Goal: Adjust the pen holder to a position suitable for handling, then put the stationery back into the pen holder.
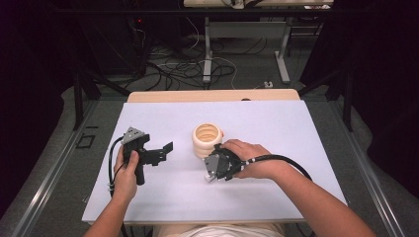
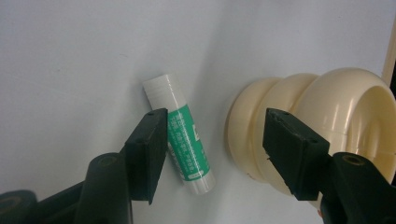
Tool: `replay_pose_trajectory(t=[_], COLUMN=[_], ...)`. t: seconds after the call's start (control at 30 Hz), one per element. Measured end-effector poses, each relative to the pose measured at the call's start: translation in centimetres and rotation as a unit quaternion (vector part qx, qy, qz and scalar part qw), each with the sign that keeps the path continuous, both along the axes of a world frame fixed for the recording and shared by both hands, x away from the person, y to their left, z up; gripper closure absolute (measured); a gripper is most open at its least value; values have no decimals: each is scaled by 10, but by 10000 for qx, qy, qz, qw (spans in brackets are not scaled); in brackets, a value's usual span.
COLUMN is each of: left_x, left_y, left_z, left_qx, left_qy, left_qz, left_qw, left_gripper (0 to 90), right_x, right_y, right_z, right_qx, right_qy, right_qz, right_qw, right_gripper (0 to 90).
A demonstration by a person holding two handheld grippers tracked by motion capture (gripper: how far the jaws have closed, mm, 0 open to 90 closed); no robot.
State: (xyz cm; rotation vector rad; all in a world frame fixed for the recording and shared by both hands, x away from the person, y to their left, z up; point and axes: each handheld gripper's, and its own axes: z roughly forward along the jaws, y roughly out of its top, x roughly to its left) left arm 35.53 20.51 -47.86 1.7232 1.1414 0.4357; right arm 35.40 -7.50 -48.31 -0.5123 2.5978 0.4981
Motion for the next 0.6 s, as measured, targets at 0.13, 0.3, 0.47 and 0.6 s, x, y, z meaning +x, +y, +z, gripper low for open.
replay_pose_trajectory(t=[0.13, 0.3, 0.47, 0.6], left_x=[1, 1, 1, 0], left_y=[1, 2, 1, 1], left_z=[-1, -1, -2, -1], left_qx=[-16, -20, -14, -13], left_qy=[9, 37, 43, 32], left_qz=[10, 15, 13, 14], left_qw=[10000, 10000, 10000, 10000], left_gripper=[3, 3, 3, 3], right_x=[1, 2, 2, -1], right_y=[3, 5, 9, 12], right_z=[-4, -9, -13, -18], right_qx=[-127, -195, -303, -446], right_qy=[96, 79, 89, 82], right_qz=[30, 132, 265, 378], right_qw=[9999, 9997, 9991, 9983], right_gripper=[411, 401, 405, 421])
